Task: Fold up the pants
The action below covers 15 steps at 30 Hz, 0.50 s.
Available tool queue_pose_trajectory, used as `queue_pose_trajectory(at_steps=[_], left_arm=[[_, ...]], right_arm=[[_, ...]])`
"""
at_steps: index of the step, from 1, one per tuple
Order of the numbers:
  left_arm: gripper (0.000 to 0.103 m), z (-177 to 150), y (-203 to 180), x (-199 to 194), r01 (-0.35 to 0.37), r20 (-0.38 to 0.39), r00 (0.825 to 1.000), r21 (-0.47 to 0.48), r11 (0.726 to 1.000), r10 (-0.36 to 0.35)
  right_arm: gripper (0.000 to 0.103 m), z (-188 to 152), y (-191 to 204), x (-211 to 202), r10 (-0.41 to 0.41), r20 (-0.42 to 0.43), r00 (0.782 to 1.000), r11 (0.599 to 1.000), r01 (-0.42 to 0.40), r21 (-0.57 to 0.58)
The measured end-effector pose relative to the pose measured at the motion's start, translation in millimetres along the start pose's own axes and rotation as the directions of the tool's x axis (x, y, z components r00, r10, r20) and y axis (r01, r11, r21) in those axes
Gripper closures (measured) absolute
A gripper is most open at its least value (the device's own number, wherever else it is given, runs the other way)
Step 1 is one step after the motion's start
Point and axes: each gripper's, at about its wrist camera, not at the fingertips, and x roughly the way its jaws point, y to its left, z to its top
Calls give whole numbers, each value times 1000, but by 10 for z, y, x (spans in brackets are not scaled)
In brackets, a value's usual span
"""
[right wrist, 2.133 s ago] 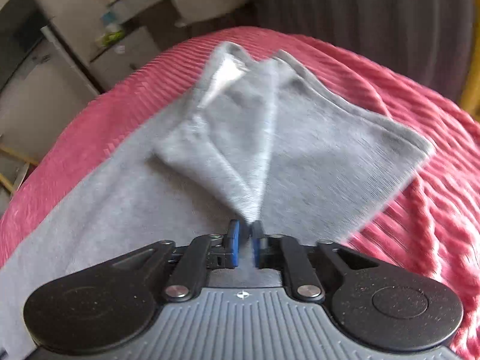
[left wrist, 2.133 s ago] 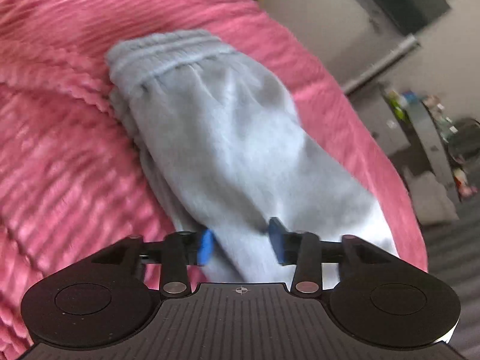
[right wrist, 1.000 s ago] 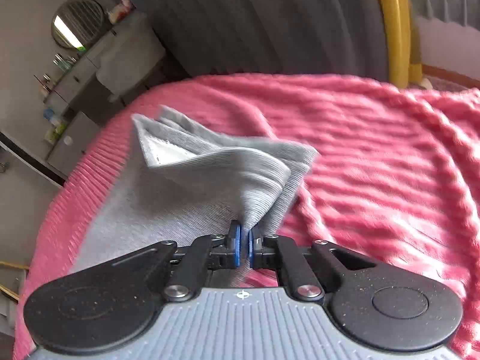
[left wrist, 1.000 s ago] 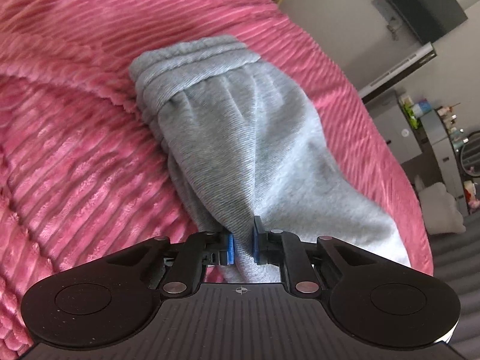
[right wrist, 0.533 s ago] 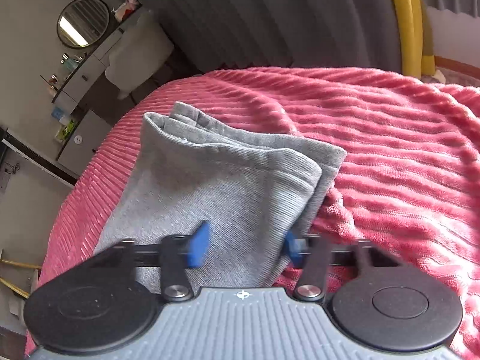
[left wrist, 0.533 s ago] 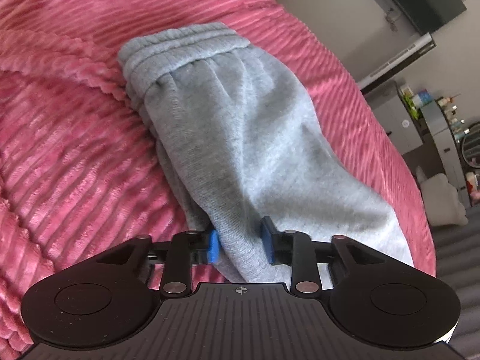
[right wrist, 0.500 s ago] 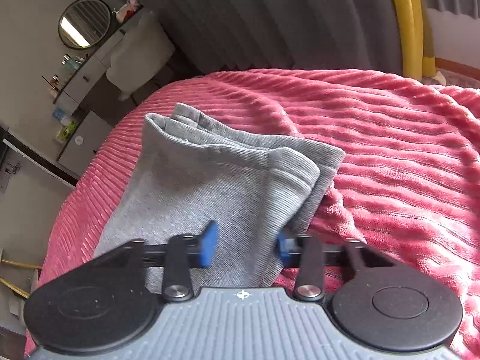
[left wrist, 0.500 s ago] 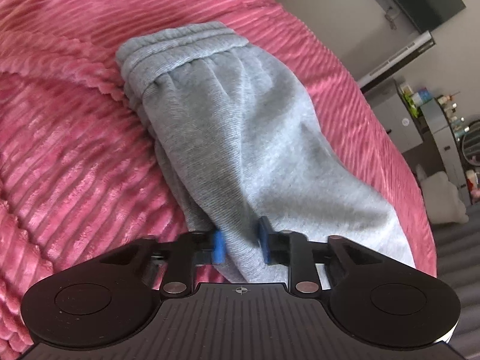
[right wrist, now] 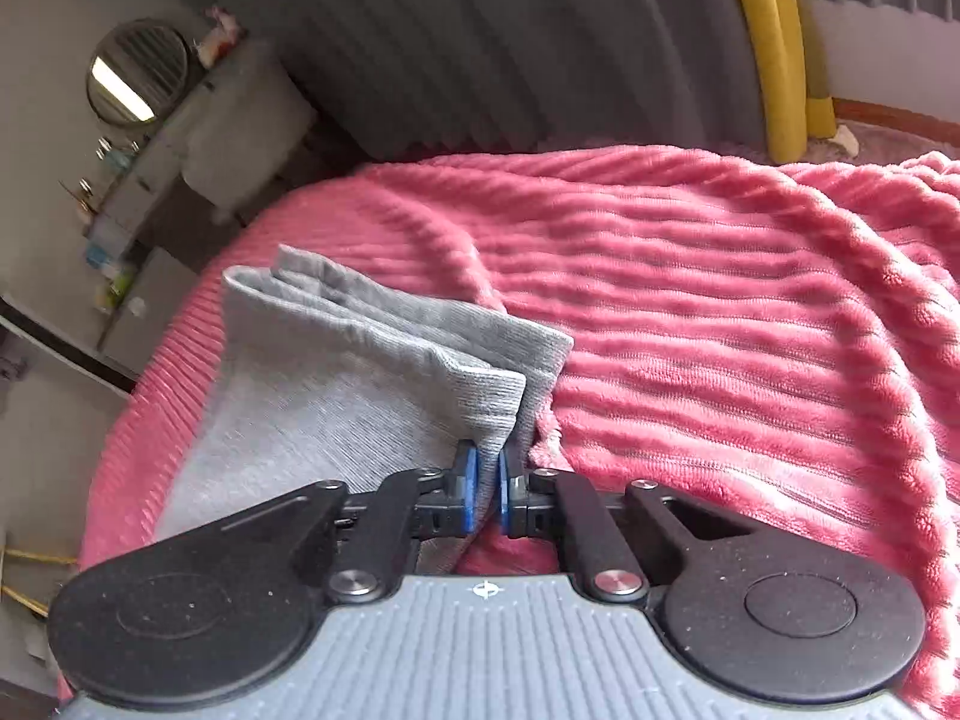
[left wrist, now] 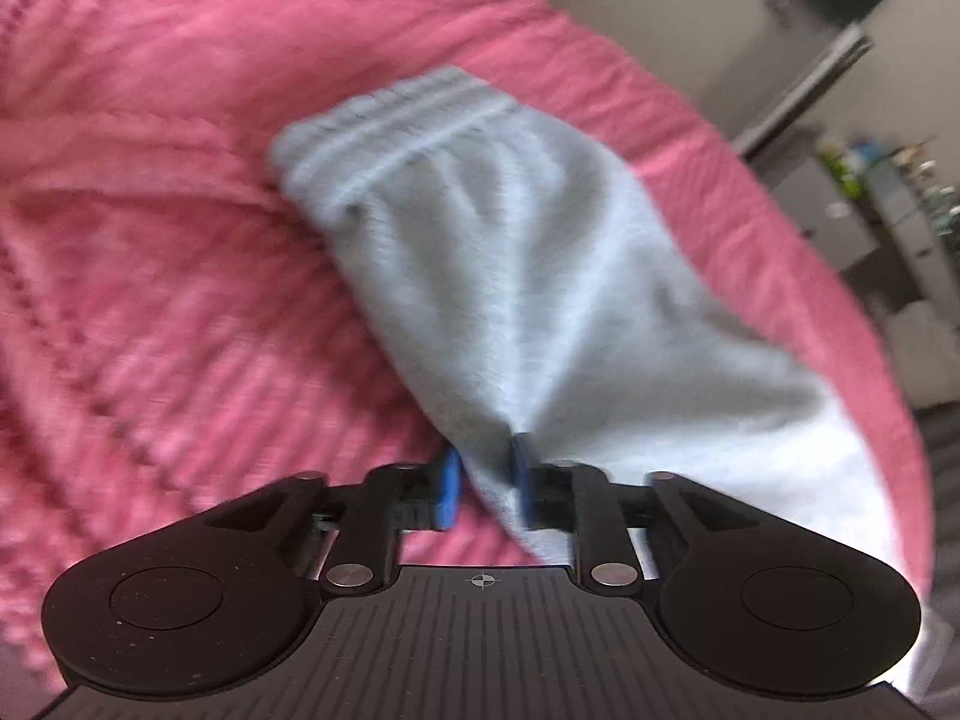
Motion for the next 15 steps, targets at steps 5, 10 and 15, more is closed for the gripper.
queue_pose_trajectory(at_steps=[5, 10, 15], left_arm=[[50, -140, -330, -440, -205, 198, 961, 37, 978, 194], [18, -606, -1308, -516, -75, 297, 955, 310, 948, -22], [18, -1311, -2114, 4, 70, 184, 962, 549, 833, -202]], right_arm=[[71, 116, 351, -248, -86, 161, 983, 986, 108, -131], [50, 317, 805, 12, 75, 114, 991, 977, -50, -206], [30, 551, 963, 609, 190, -21, 982, 982, -190, -15]])
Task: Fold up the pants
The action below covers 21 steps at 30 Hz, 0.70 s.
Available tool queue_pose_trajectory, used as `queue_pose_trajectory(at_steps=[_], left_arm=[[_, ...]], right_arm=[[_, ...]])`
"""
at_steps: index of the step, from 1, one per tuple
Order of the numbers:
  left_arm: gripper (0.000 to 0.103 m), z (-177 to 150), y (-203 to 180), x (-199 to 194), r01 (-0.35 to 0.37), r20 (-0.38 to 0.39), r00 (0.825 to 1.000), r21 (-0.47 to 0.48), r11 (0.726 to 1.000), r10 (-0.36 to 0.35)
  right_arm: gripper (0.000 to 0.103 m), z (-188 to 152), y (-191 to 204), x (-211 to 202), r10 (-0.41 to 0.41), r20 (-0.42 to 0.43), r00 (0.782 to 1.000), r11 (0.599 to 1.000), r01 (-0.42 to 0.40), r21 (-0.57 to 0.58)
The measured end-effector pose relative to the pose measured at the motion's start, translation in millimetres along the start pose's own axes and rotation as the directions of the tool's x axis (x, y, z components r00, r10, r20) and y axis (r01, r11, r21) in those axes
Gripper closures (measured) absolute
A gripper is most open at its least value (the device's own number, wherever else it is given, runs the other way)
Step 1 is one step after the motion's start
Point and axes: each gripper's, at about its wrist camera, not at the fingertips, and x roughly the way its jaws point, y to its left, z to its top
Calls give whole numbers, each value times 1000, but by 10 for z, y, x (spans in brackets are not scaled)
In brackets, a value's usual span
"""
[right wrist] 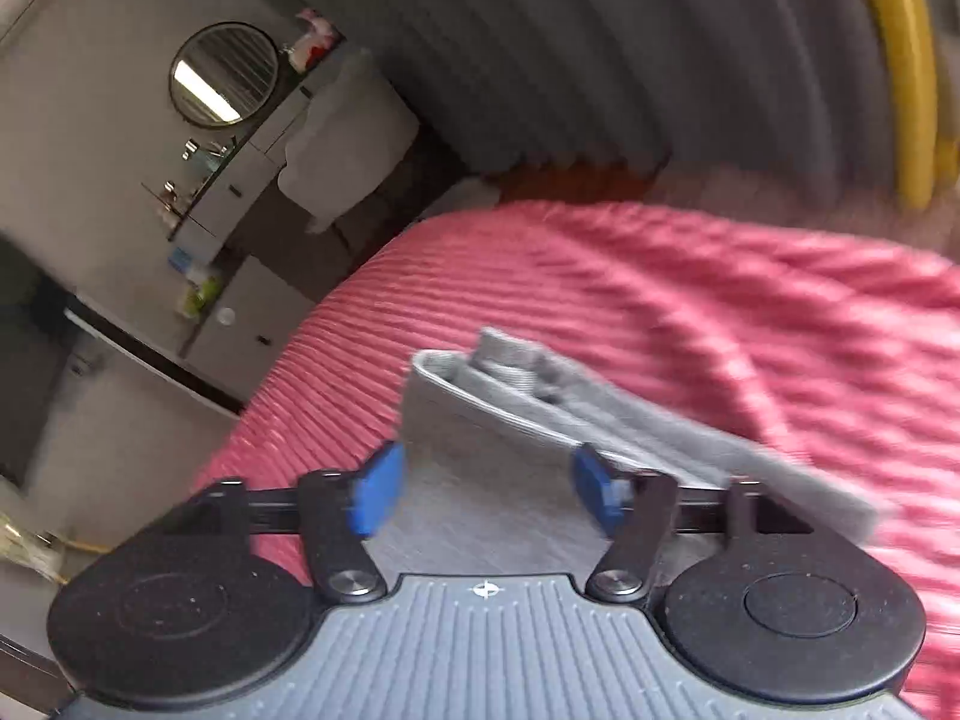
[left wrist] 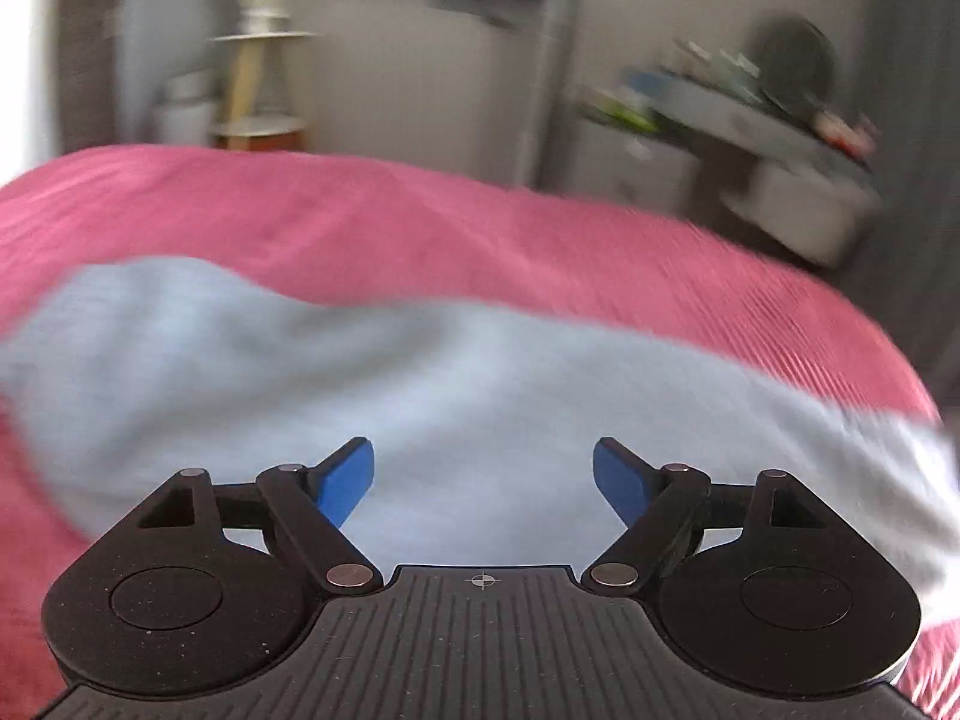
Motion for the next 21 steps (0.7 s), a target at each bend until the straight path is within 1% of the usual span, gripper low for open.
queue_pose_trajectory(at_steps=[2, 3, 4, 5, 6, 7, 8, 9, 10, 11, 12, 13, 14, 15, 16, 17, 18, 19, 20, 21], left_arm=[[18, -162, -169, 240, 16, -50, 999, 66, 998, -12], [21, -236, -216, 363, 20, -106, 994, 93, 995, -10], [22, -274, -239, 482, 36, -175, 984, 100, 994, -18], [22, -273, -243, 561, 44, -210, 977, 94, 995, -23], [20, -267, -228, 594, 34, -197, 980, 92, 995, -15], [18, -258, -189, 613, 28, -180, 984, 90, 996, -11], [16, -254, -157, 644, 24, -177, 984, 82, 996, -9], [14, -255, -123, 691, 25, -184, 983, 69, 997, -12], [13, -259, -90, 718, 27, -185, 983, 61, 998, -15], [12, -261, -120, 729, 25, -182, 983, 60, 998, -14], [11, -265, -144, 669, 23, -180, 984, 64, 998, -11], [11, -267, -145, 661, 21, -179, 984, 68, 997, -9], [11, -268, -166, 669, 19, -177, 984, 71, 997, -7], [11, -269, -174, 639, 19, -176, 984, 70, 997, -6], [10, -262, -180, 654, 19, -177, 984, 67, 998, -7], [10, -270, -193, 650, 21, -176, 984, 64, 998, -10], [8, -297, -211, 619, 23, -176, 984, 63, 998, -12], [8, -307, -221, 627, 23, -176, 984, 68, 997, -11], [8, -312, -231, 632, 21, -174, 985, 75, 997, -7], [8, -317, -240, 633, 20, -173, 985, 79, 997, -6]], right_arm=[[27, 43, 11, 146, 19, -5, 1000, 999, -19, 30], [22, 83, 34, 234, 21, -3, 1000, 999, -21, 32], [19, 116, 59, 290, 4, 9, 1000, 1000, -4, 26], [17, 147, 59, 348, -20, 20, 1000, 1000, 19, 17], [13, 175, 67, 423, -34, 25, 999, 999, 34, 8], [13, 198, 78, 514, -32, 4, 999, 999, 32, 3], [12, 223, 87, 633, -31, -45, 998, 999, 31, 7], [13, 256, 81, 801, -16, -120, 993, 999, 19, 27], [13, 275, 75, 906, 15, -162, 987, 999, -7, 52], [13, 315, 71, 992, 60, -174, 983, 995, -46, 87], [13, 375, 67, 1010, 104, -129, 986, 989, -88, 123], [13, 438, 52, 965, 129, -50, 990, 981, -120, 149], [13, 487, 39, 889, 134, 47, 990, 978, -140, 158], [13, 518, 48, 777, 119, 146, 982, 982, -139, 128], [12, 520, 85, 675, 105, 204, 973, 989, -124, 79], [12, 504, 130, 594, 112, 227, 967, 993, -118, 14], [12, 468, 187, 543, 127, 199, 972, 991, -118, -57], [11, 412, 245, 512, 150, 145, 978, 983, -133, -126], [11, 329, 298, 489, 180, 91, 979, 970, -162, -179], [11, 239, 332, 482, 209, 29, 977, 958, -199, -208]])
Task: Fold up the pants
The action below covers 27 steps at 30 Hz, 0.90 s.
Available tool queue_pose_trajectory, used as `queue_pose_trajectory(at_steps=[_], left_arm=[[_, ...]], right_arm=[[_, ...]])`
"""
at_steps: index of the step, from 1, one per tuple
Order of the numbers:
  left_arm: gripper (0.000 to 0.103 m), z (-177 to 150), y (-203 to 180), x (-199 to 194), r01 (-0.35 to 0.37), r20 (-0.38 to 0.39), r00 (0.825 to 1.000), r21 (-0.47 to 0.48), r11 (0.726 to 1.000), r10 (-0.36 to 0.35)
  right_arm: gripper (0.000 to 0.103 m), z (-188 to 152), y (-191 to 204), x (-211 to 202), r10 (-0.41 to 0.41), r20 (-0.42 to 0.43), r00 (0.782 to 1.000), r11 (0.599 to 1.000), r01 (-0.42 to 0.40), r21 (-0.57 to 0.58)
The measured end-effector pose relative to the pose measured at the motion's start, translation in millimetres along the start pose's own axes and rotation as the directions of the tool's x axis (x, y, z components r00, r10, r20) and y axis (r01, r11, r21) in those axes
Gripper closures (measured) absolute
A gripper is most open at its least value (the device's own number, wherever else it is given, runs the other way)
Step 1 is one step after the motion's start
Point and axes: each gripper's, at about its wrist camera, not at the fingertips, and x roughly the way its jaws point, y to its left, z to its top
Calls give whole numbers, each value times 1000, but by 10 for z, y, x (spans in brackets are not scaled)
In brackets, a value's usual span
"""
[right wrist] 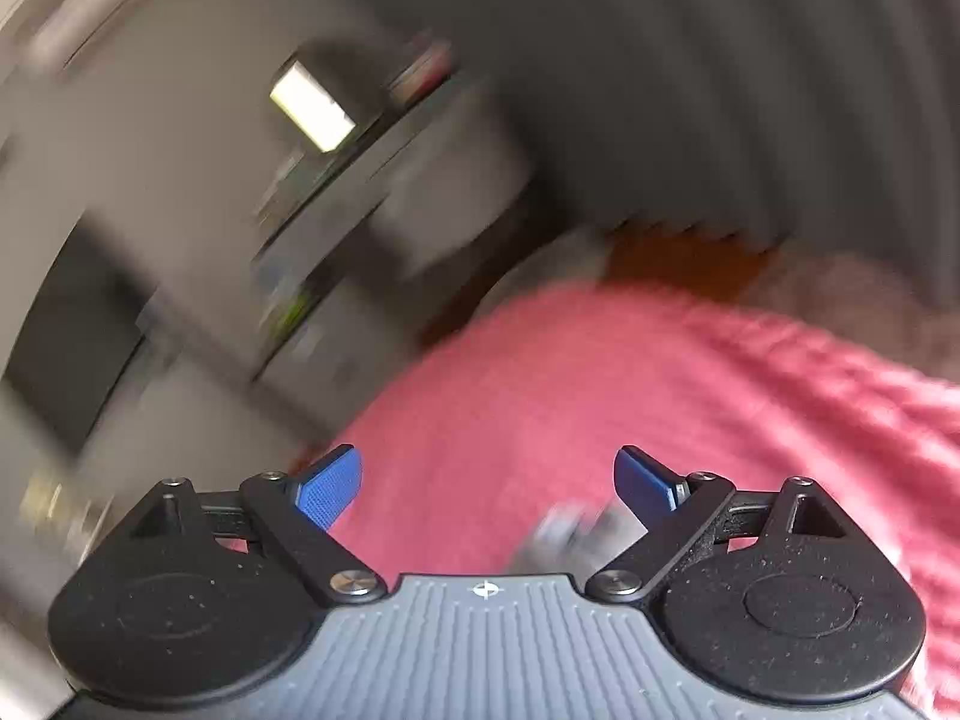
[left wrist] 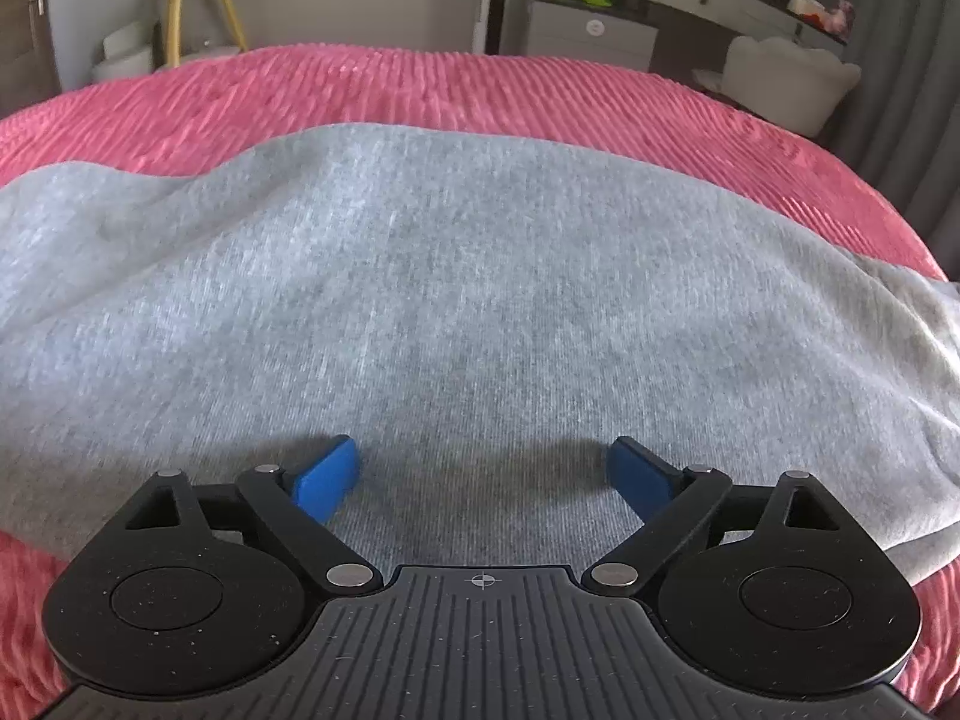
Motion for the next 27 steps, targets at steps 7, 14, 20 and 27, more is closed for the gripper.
queue_pose_trajectory(at_steps=[7, 14, 20, 27], left_arm=[[8, -8, 22, -36, 3, -5, 1000, -20, 1000, -3], [6, -7, 6, -17, 0, -7, 1000, -15, 1000, 0], [5, -4, 13, -1, 3, -7, 1000, -16, 1000, -4], [3, -6, 11, 9, 8, -9, 1000, -19, 1000, -8]], right_arm=[[54, -275, -146, 308, -191, -167, 967, 982, 186, -46], [58, -171, -212, 158, -264, -91, 960, 964, 267, 16], [52, -187, -122, 140, -236, -102, 966, 972, 233, -39], [76, -277, -140, 293, -233, -180, 956, 963, 202, -177]])
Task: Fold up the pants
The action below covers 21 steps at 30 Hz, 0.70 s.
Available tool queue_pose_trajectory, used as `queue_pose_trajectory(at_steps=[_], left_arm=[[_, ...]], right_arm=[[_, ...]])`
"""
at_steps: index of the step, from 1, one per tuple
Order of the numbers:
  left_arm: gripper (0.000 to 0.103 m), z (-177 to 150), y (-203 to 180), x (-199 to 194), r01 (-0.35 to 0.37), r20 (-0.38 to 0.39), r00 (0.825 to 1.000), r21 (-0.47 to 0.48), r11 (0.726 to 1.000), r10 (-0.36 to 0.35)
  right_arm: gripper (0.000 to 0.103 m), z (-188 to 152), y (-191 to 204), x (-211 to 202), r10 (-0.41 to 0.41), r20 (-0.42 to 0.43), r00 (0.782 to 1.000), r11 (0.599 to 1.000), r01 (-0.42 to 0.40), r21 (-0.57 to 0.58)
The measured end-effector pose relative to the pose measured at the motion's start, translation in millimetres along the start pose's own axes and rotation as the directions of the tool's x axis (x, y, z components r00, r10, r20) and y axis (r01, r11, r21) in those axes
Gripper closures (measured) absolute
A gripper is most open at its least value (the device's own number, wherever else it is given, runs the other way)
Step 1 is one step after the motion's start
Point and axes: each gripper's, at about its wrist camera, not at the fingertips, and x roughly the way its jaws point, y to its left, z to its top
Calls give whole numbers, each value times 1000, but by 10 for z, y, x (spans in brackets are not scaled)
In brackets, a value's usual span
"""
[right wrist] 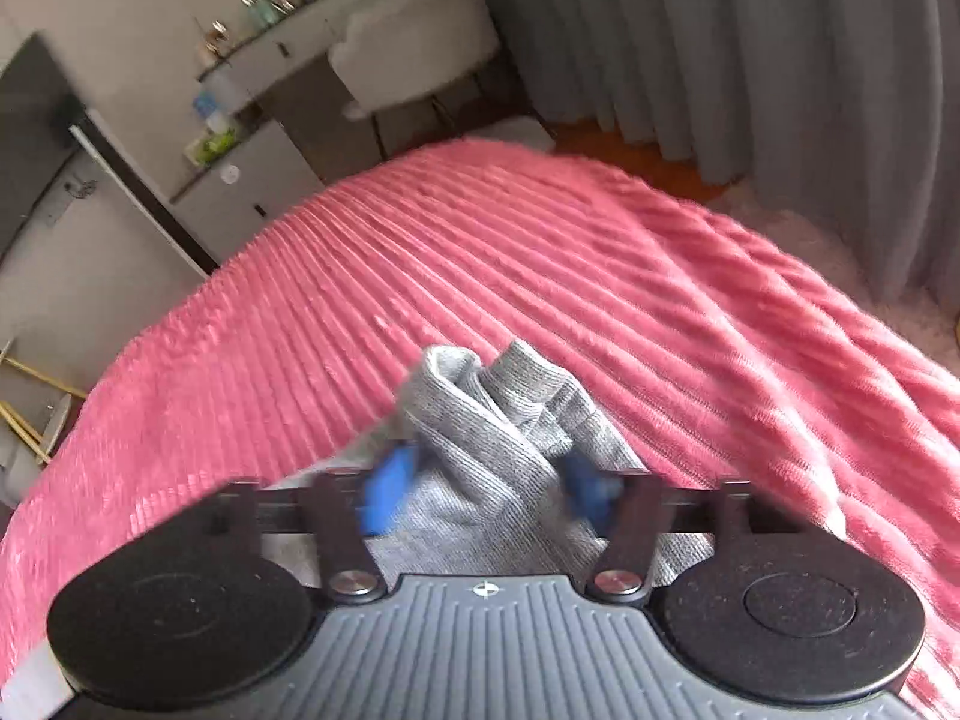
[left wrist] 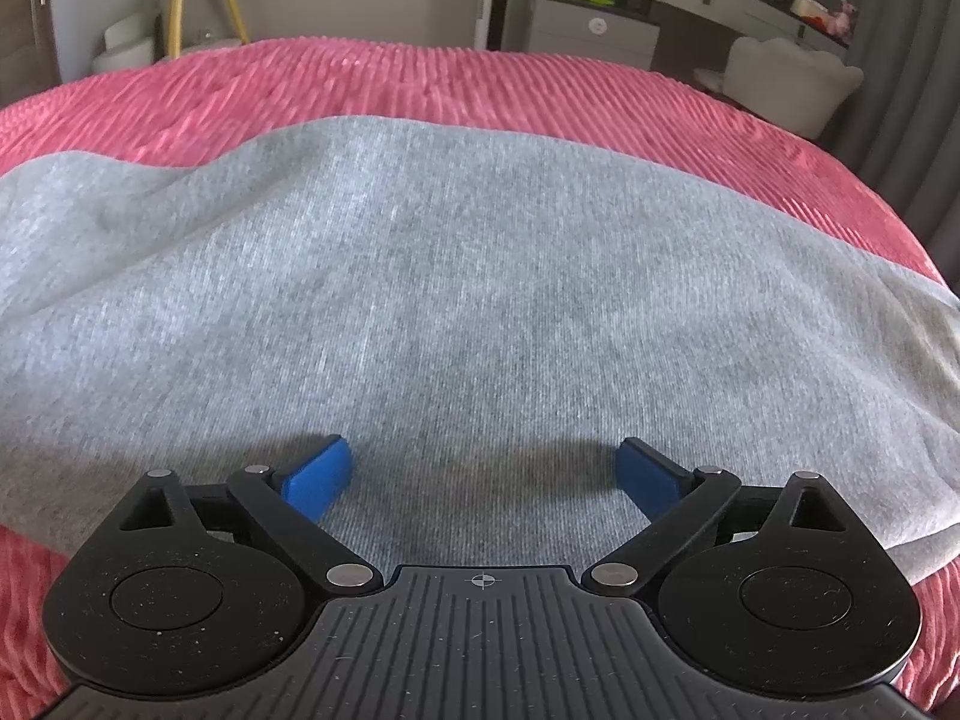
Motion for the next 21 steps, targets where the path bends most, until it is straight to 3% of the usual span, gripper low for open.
queue_pose_trajectory(at_steps=[1, 4, 6, 9, 14, 16, 18, 20, 21], left_arm=[[3, -2, -7, 5, 0, 0, 1000, 2, 1000, 0], [3, -5, -17, 6, -2, 1, 1000, 4, 1000, 2], [3, -5, -12, 1, 0, 0, 1000, 0, 1000, 0], [3, -8, -13, -9, 0, 0, 1000, -1, 1000, 0], [3, -3, -10, -8, 0, -1, 1000, -2, 1000, 0], [3, -3, -10, -10, -1, 0, 1000, 0, 1000, 1], [3, -1, -7, -11, -1, 0, 1000, -2, 1000, 1], [3, -3, -10, -10, -3, -1, 1000, -1, 1000, 3], [3, -4, -11, -12, -4, -1, 1000, 0, 1000, 4]], right_arm=[[91, 0, 45, -18, 24, 9, 1000, 1000, -24, 0], [91, -167, 222, -228, 40, 34, 999, 994, -37, -99], [91, -329, 417, -379, 107, 29, 994, 977, -100, -188], [91, -560, 530, -492, 191, -48, 980, 951, -197, -237], [91, -743, 676, -591, 261, -140, 955, 903, -293, -313], [91, -667, 674, -595, 230, -111, 967, 903, -254, -345], [91, -531, 607, -596, 143, -39, 989, 922, -148, -357], [87, -314, 482, -530, -48, 97, 994, 941, 77, -329], [70, -198, 398, -469, -149, 154, 977, 937, 189, -292]])
